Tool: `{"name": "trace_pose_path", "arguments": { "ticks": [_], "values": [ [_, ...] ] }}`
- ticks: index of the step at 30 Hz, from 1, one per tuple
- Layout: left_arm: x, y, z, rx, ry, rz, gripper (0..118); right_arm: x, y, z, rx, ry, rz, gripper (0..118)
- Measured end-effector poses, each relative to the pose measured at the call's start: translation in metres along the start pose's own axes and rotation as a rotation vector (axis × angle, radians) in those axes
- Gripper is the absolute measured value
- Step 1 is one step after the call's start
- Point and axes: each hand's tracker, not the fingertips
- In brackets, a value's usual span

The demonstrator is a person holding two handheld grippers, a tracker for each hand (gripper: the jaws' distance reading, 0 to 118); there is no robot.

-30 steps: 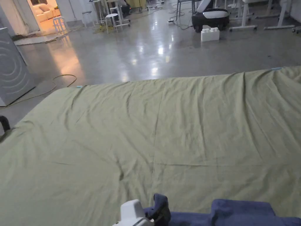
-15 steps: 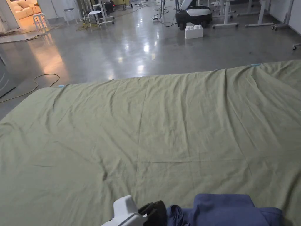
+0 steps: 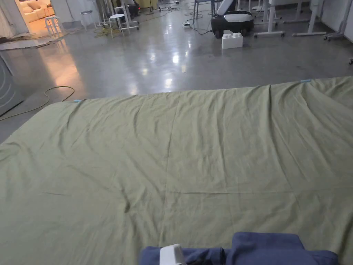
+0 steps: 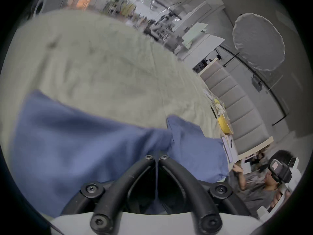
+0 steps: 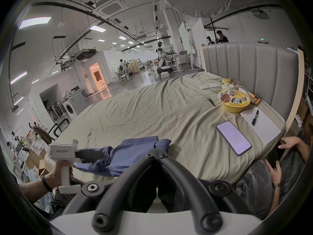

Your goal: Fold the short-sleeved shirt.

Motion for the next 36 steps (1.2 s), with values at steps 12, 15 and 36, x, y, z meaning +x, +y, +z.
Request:
{"name": "trace_pose_path", "arguments": {
  "ticks": [12, 15, 36],
  "values": [
    [-0.159, 0.006, 0.074, 0.16, -0.03, 0.554, 82, -0.006, -0.003, -0.02, -0.021, 0.063, -0.032, 0],
    [-0.151, -0.01, 0.051, 0.153, -0.188, 0.565, 56, -0.006, -0.003, -0.019, -0.02, 0.069, -0.03, 0],
    [-0.01, 0.044, 0.097, 0.222, 0.029, 0.08, 9, 0.002, -0.017, -0.028, -0.014, 0.077, -0.063, 0]
  ]
}}
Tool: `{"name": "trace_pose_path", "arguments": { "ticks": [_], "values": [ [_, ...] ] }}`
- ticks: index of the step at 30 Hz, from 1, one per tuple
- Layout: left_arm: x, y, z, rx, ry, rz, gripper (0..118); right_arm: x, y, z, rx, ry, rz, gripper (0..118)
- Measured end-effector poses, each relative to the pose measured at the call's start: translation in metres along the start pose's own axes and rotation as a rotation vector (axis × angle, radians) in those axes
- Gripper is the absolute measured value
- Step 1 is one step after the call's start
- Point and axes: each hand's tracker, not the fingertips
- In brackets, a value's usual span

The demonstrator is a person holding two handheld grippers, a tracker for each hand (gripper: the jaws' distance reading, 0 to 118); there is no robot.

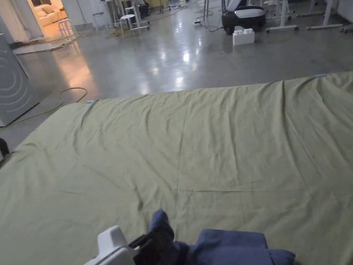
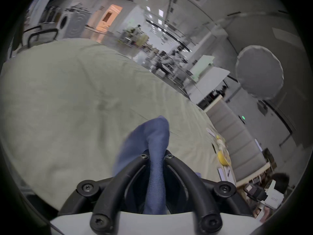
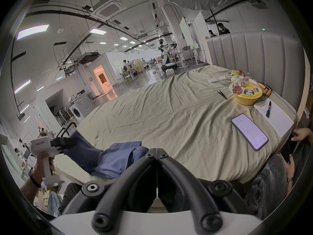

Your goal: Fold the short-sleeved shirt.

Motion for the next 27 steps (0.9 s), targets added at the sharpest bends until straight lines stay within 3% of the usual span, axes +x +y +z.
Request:
{"name": "trace_pose_path", "arguments": {
  "ticks": [6, 8, 9, 12, 14, 16, 17, 19, 21, 24, 27],
  "values": [
    [0.085, -0.083, -0.09, -0.216, -0.101, -0.112, 10, 0.015, -0.008, 0.023, 0.016, -0.053, -0.006, 0],
    [0.102, -0.099, -0.11, -0.245, -0.065, -0.139, 14, 0.021, -0.012, 0.029, 0.018, -0.087, -0.024, 0],
    [0.107, -0.106, -0.118, -0.259, -0.035, -0.155, 28, 0.024, -0.014, 0.031, 0.015, -0.105, -0.033, 0],
    [0.112, -0.107, -0.123, -0.304, -0.133, -0.121, 76, 0.034, -0.02, 0.038, 0.005, -0.141, -0.038, 0],
    [0.112, -0.099, -0.108, -0.262, -0.21, -0.106, 78, 0.039, -0.024, 0.041, -0.002, -0.158, -0.047, 0],
    [0.108, -0.085, -0.092, -0.194, -0.211, -0.126, 75, 0.044, -0.027, 0.043, -0.007, -0.171, -0.062, 0],
    [0.103, -0.08, -0.084, -0.167, -0.181, -0.119, 67, 0.046, -0.028, 0.043, -0.009, -0.174, -0.069, 0],
    [0.09, -0.071, -0.081, -0.152, -0.131, -0.064, 5, 0.048, -0.03, 0.042, -0.013, -0.181, -0.077, 0],
    [0.085, -0.076, -0.096, -0.177, -0.109, -0.054, 2, 0.048, -0.029, 0.041, -0.014, -0.178, -0.089, 0],
    [0.088, -0.105, -0.128, -0.38, -0.216, -0.035, 1, 0.045, -0.029, 0.036, -0.021, -0.167, -0.086, 0],
    [0.093, -0.143, -0.165, -0.51, -0.09, -0.081, 0, 0.035, -0.029, 0.031, -0.041, -0.16, -0.055, 0]
  ]
}}
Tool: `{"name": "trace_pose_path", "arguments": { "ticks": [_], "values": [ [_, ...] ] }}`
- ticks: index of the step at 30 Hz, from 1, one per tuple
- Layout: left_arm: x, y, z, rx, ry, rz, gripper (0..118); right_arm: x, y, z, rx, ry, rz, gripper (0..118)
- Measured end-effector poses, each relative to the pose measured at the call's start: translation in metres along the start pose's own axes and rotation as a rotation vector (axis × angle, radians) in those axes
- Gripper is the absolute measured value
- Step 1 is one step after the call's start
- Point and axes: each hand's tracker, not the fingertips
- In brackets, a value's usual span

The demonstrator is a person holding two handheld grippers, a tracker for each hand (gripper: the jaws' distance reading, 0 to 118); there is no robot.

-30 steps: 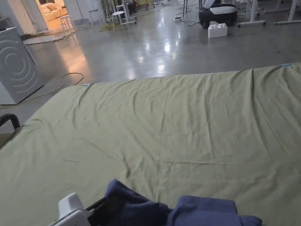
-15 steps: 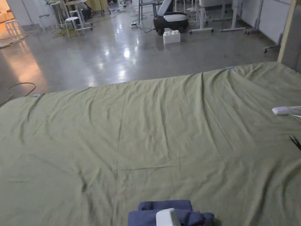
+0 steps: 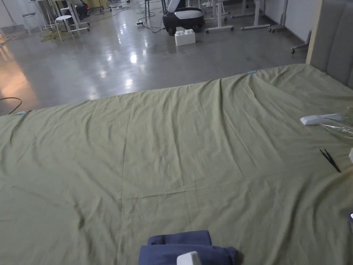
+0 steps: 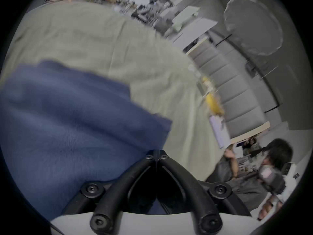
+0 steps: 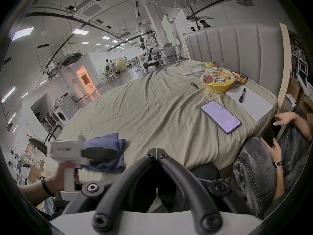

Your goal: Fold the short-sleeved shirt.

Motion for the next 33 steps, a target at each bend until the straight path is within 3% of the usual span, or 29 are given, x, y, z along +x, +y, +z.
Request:
{"name": "trace_pose_path", "arguments": {
  "ticks": [2, 5, 9, 11, 14, 17, 19, 20, 21, 22, 23, 24, 26, 30, 31, 33],
  "values": [
    [-0.003, 0.0, 0.0, 0.051, -0.081, 0.031, 0, -0.009, -0.004, -0.004, -0.028, 0.014, 0.018, 0],
    [0.014, 0.007, 0.007, 0.022, -0.005, -0.043, 0, -0.023, -0.014, -0.017, -0.089, 0.094, 0.032, 0],
    [0.019, 0.017, 0.07, 0.131, -0.17, -0.016, 0, -0.051, -0.013, -0.056, -0.141, 0.166, 0.106, 0],
    [0.019, 0.021, 0.114, 0.281, -0.242, -0.024, 0, -0.068, -0.01, -0.079, -0.159, 0.243, 0.116, 0],
    [-0.01, 0.023, 0.165, 0.353, -0.135, -0.027, 0, -0.103, -0.002, -0.126, -0.212, 0.366, 0.163, 0],
    [-0.053, 0.021, 0.196, 0.384, -0.077, 0.066, 2, -0.131, -0.001, -0.178, -0.286, 0.328, 0.214, 0],
    [-0.081, 0.016, 0.209, 0.423, -0.076, 0.113, 21, -0.134, -0.009, -0.221, -0.422, 0.235, 0.234, 0],
    [-0.093, 0.015, 0.213, 0.415, -0.067, 0.156, 40, -0.132, -0.016, -0.238, -0.516, 0.171, 0.271, 0],
    [-0.105, 0.015, 0.214, 0.4, -0.065, 0.197, 72, -0.124, -0.023, -0.247, -0.545, 0.216, 0.226, 0],
    [-0.116, 0.017, 0.21, 0.375, -0.072, 0.233, 91, -0.118, -0.018, -0.243, -0.477, 0.26, 0.145, 0],
    [-0.126, 0.018, 0.204, 0.348, -0.084, 0.254, 100, -0.115, -0.012, -0.238, -0.5, 0.249, 0.112, 0],
    [-0.138, 0.021, 0.196, 0.318, -0.097, 0.271, 102, -0.115, -0.009, -0.238, -0.511, 0.252, 0.125, 0],
    [-0.154, 0.025, 0.17, 0.257, -0.148, 0.311, 102, -0.113, -0.011, -0.237, -0.514, 0.255, 0.145, 0],
    [-0.164, 0.037, 0.122, 0.14, -0.21, 0.356, 97, -0.109, -0.013, -0.237, -0.518, 0.257, 0.093, 0],
    [-0.162, 0.041, 0.113, 0.137, -0.205, 0.345, 87, -0.109, -0.015, -0.236, -0.512, 0.258, 0.095, 0],
    [-0.157, 0.048, 0.101, 0.102, -0.254, 0.341, 47, -0.11, -0.016, -0.233, -0.5, 0.256, 0.094, 0]
  ]
}}
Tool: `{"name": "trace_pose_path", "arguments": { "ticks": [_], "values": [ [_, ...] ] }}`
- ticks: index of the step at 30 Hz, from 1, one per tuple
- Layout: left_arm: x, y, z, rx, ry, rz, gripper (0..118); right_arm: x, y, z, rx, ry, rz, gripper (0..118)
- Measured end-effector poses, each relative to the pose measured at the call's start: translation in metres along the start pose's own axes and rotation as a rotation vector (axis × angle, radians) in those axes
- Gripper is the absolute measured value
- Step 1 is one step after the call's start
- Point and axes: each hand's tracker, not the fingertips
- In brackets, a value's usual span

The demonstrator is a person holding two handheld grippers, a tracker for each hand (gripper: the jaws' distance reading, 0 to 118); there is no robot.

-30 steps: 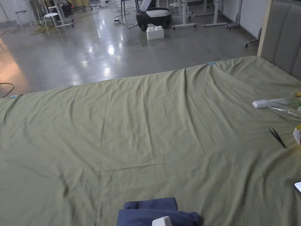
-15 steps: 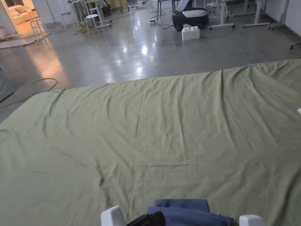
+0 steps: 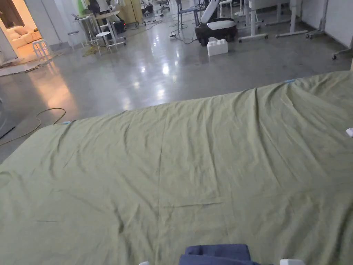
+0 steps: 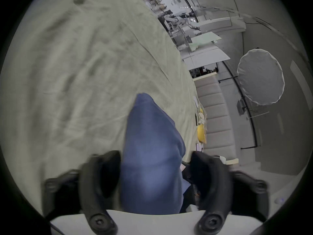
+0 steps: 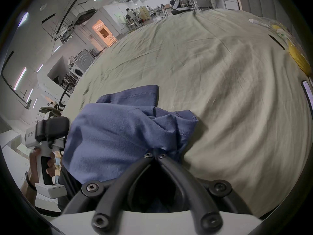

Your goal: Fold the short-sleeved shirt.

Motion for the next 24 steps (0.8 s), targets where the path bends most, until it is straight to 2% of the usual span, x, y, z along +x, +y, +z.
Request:
{"name": "trace_pose_path", "arguments": {
  "ticks": [1, 3, 5, 7, 9, 11, 15, 18, 20, 23, 24],
  "values": [
    [0.008, -0.001, -0.008, -0.027, 0.001, 0.017, 47, -0.001, -0.001, 0.0, 0.004, -0.004, -0.003, 0],
    [0.01, 0.002, -0.013, -0.066, 0.152, -0.012, 39, -0.002, -0.003, 0.0, 0.012, -0.012, 0.002, 0],
    [0.01, 0.006, -0.006, -0.055, 0.102, -0.028, 36, -0.006, -0.005, 0.004, 0.031, -0.018, 0.017, 0],
    [0.013, 0.008, 0.004, -0.032, 0.094, -0.037, 33, -0.008, -0.006, 0.013, 0.048, 0.002, 0.065, 0],
    [0.015, 0.012, 0.028, 0.016, 0.043, -0.034, 32, -0.01, -0.007, 0.029, 0.096, 0.067, 0.023, 0],
    [0.012, 0.024, 0.076, 0.083, 0.061, -0.044, 32, -0.006, -0.011, 0.043, 0.134, 0.115, -0.017, 0],
    [-0.021, 0.074, 0.219, 0.228, 0.277, -0.117, 32, 0.01, -0.025, 0.056, 0.128, 0.092, -0.07, 0],
    [-0.067, 0.12, 0.313, 0.4, 0.546, -0.027, 32, 0.016, -0.038, 0.056, 0.107, 0.052, -0.048, 0],
    [-0.081, 0.142, 0.339, 0.383, 0.73, -0.092, 32, 0.022, -0.044, 0.052, 0.086, 0.042, -0.053, 0],
    [-0.093, 0.158, 0.338, 0.363, 0.952, -0.094, 38, 0.028, -0.051, 0.046, 0.068, 0.07, -0.143, 0],
    [-0.1, 0.163, 0.327, 0.328, 0.833, -0.053, 49, 0.028, -0.051, 0.046, 0.066, 0.075, -0.152, 0]
  ]
}}
